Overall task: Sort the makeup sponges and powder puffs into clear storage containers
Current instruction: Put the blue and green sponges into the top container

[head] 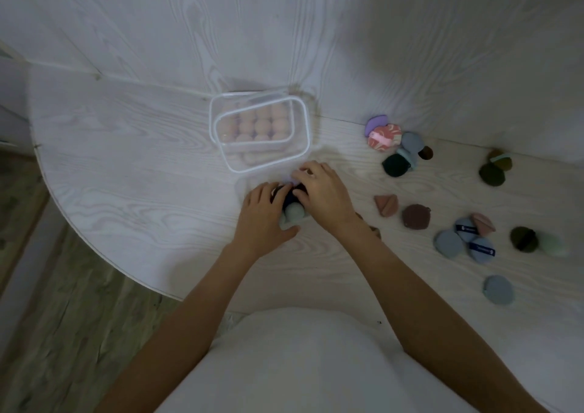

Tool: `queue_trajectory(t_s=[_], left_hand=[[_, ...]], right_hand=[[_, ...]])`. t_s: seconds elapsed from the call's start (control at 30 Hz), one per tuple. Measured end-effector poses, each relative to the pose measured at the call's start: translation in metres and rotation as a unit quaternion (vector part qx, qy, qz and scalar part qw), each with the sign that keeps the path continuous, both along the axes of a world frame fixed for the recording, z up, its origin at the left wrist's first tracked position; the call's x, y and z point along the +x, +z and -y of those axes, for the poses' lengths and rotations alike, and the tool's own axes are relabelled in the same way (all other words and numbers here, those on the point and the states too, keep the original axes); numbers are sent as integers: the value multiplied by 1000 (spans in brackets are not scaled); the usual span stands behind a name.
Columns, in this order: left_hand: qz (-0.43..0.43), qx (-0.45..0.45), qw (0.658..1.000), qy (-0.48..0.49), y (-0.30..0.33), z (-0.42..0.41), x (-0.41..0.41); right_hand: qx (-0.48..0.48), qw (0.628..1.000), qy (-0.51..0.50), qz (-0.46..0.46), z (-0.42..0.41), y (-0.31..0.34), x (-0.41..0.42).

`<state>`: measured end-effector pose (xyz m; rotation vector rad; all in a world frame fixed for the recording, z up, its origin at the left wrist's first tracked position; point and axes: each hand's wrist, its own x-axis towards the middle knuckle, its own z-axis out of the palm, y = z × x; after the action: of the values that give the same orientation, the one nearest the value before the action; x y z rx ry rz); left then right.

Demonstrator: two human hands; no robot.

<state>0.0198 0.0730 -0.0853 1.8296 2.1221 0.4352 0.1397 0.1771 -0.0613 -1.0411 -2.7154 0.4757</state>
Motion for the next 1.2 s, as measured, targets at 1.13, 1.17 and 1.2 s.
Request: queue_trajectory(t_s=[1.13,1.17,1.2], left_hand=[[-66,-117,978,-159,-19,-46,267],[-67,-119,978,-157,-19,-46,268],[-64,-119,979,-151,-19,-46,269]], right_hand=[[-19,893,-444,69,-54,-34,410],[-41,891,-445,78,-60,-38,412],[-63,889,-447,80,-63,-43,411]])
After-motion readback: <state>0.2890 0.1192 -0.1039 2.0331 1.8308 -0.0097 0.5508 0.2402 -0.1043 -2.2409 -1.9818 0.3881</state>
